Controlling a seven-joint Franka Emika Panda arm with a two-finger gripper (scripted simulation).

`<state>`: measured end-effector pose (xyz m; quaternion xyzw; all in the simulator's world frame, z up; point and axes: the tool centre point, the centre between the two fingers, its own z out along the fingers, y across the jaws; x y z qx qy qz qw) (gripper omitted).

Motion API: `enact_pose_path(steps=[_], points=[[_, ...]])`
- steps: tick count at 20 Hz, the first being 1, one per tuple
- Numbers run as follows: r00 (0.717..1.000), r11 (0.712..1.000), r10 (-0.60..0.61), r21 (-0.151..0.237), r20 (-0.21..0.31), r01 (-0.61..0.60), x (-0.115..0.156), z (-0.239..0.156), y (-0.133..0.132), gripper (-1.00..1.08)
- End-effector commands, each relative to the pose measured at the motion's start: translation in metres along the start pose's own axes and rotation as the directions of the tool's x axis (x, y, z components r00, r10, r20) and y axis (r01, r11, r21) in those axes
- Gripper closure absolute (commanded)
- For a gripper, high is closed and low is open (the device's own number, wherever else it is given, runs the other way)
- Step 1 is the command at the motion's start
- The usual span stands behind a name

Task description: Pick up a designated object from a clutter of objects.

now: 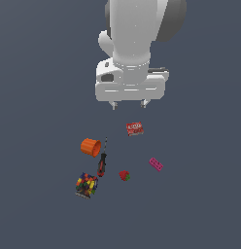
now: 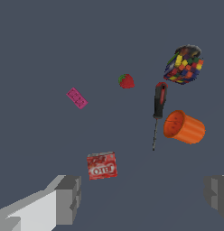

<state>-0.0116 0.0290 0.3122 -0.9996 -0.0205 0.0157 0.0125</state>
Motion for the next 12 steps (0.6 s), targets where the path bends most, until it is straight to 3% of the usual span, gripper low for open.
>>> enact_pose_path(steps=[1,12], points=[[1.000,1.000,0.000,0.000,0.000,0.000,0.000,0.000,0.000,-0.92],[0.999,0.999,-0.053,-0.011,0.012,0.053,0.000,0.009,-0.012,-0.92]])
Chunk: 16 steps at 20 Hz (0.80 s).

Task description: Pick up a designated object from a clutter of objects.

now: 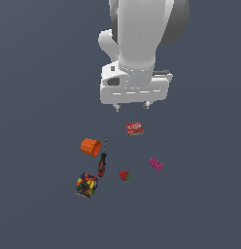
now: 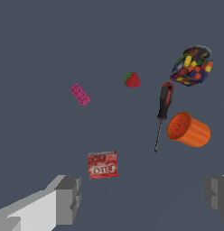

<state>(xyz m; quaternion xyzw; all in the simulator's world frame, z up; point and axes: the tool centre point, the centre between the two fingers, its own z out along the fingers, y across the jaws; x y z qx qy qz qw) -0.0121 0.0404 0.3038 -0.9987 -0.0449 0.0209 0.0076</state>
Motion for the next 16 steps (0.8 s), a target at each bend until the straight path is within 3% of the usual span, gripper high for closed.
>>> enact_pose_path(steps=[1,8,16], points=[[1.000,1.000,-0.004,-0.001,0.001,0.004,0.000,0.000,-0.001,-0.92],[1.000,1.000,-0.017,-0.001,-0.001,0.017,0.008,0.007,0.001,-0.92],[0.997,0.997,-0.072,-0.004,-0.008,0.071,0.038,0.033,0.007,-0.92]])
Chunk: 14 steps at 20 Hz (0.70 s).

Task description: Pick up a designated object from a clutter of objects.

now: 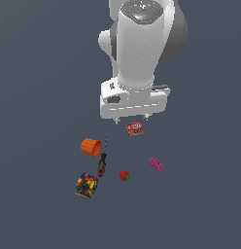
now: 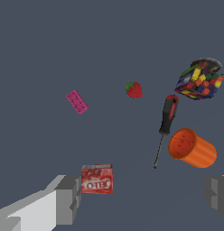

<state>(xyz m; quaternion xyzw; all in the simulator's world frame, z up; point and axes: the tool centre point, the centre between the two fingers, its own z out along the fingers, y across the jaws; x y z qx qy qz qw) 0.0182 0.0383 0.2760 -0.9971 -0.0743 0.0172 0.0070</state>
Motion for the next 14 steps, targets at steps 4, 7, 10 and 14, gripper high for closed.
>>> enact_pose_path(steps=[4,7,10,14], points=[[0.998,0.998,-0.055,-0.003,-0.006,0.055,0.027,0.030,0.007,-0.92],[0.996,0.996,-0.094,-0.005,-0.010,0.093,0.045,0.052,0.012,-0.92],[0.991,0.991,-0.132,-0.008,-0.013,0.132,0.061,0.076,0.017,-0.92],[0.983,0.983,-0.184,-0.013,-0.018,0.184,0.081,0.111,0.024,-0.92]])
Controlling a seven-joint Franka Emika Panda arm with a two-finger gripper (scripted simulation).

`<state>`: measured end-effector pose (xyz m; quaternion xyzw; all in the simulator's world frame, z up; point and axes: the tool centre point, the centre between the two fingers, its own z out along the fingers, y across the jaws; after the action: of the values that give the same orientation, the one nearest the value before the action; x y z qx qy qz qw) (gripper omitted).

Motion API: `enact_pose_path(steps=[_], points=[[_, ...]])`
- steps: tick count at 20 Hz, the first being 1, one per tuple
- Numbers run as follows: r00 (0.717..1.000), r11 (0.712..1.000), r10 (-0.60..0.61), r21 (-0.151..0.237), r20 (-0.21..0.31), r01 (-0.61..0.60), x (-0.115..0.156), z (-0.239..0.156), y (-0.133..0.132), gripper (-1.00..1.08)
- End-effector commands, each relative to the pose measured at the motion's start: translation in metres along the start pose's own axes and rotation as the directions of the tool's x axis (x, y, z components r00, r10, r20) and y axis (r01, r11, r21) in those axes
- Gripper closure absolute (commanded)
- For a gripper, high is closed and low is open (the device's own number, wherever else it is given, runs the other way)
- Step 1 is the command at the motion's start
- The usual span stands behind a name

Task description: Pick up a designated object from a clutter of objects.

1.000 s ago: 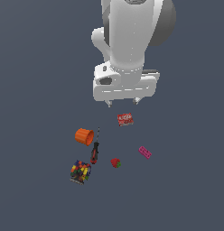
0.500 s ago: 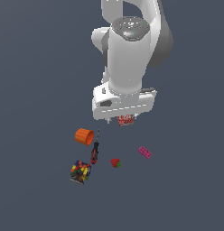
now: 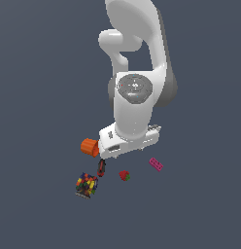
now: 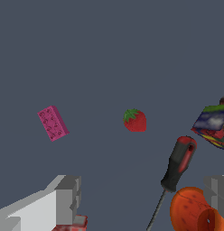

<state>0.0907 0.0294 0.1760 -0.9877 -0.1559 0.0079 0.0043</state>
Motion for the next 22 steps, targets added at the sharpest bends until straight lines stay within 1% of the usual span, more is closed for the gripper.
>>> enact_pose_path(steps=[1,6,11,16,22], points=[[0.999,0.999,-0.033,-0.003,-0.004,0.033,0.011,0.022,0.006,-0.92],[0.996,0.996,-0.085,-0.007,-0.008,0.085,0.025,0.060,0.014,-0.92],[0.993,0.993,-0.121,-0.011,-0.011,0.121,0.033,0.086,0.019,-0.92],[0.990,0.990,-0.139,-0.013,-0.012,0.139,0.036,0.100,0.022,-0.92],[0.990,0.990,-0.140,-0.012,-0.011,0.140,0.036,0.103,0.022,-0.92]])
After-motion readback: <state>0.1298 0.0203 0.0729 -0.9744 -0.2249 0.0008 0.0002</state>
